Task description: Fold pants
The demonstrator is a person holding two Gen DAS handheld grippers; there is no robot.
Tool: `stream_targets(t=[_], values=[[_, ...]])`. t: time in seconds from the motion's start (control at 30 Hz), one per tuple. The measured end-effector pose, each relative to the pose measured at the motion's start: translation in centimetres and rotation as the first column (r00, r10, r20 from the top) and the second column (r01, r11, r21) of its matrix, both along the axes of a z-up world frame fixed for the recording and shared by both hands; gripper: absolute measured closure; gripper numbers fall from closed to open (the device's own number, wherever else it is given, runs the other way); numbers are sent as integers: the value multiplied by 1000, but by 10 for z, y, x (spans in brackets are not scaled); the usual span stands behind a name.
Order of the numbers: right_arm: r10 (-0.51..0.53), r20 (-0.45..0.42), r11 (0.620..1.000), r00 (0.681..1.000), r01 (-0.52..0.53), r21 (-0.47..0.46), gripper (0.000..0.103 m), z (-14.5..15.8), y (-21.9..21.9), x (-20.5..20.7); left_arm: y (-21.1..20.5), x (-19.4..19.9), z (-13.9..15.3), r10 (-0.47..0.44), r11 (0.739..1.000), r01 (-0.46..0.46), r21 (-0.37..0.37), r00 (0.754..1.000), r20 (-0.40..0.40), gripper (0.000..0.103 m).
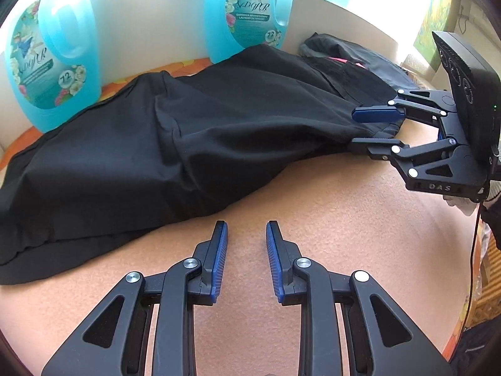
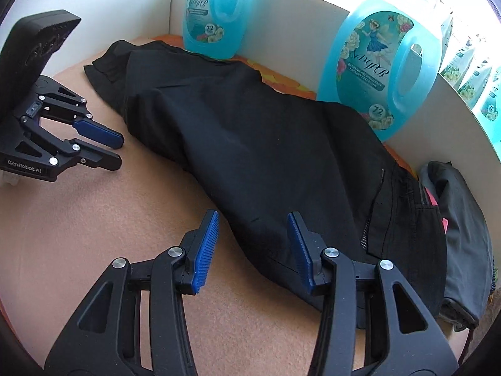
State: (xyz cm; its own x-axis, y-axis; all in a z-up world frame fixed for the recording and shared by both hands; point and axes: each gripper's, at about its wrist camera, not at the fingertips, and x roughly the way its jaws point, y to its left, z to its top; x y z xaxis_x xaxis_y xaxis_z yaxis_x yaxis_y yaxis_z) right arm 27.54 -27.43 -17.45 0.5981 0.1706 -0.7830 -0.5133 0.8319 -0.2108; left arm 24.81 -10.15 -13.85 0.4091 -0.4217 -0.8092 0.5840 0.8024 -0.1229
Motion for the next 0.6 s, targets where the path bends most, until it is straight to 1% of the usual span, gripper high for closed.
stream_targets(t=[0.03, 0.1, 0.13, 0.23, 0.3, 0.37, 0.47, 0.53, 0.6], values=[[-2, -23, 1000, 1000, 3, 27, 89, -1, -3, 8, 1, 1, 0, 8, 1000, -8, 5, 1000, 0, 80], [-27, -39, 996, 999, 30, 81, 93, 1, -9, 22, 3, 5, -1, 20, 1000, -20, -3, 1000, -12, 80], [-36, -48, 993, 998, 41, 112, 93, 4, -13, 28, 4, 7, -2, 24, 1000, -24, -11, 1000, -17, 80], [-41, -119, 972, 992, 67, 224, 93, 8, -29, 46, 2, 9, -3, 7, 1000, -7, -9, 1000, -25, 80], [-33, -159, 961, 987, 75, 265, 93, 8, -35, 54, -4, 9, -2, -16, 1000, 16, -10, 1000, -23, 80], [-25, -184, 956, 983, 78, 284, 93, 6, -39, 59, -16, 13, -2, -30, 999, 30, -17, 999, -23, 79], [-15, -199, 951, 980, 76, 300, 93, 4, -42, 63, -30, 20, 0, -41, 998, 41, -43, 999, -16, 79], [-13, -204, 949, 979, 76, 305, 93, 3, -42, 63, -38, 22, 6, -45, 997, 46, -60, 999, 19, 79], [-9, -213, 948, 977, 77, 309, 93, 2, -43, 65, -45, 25, 12, -49, 997, 52, -52, 997, 60, 78]])
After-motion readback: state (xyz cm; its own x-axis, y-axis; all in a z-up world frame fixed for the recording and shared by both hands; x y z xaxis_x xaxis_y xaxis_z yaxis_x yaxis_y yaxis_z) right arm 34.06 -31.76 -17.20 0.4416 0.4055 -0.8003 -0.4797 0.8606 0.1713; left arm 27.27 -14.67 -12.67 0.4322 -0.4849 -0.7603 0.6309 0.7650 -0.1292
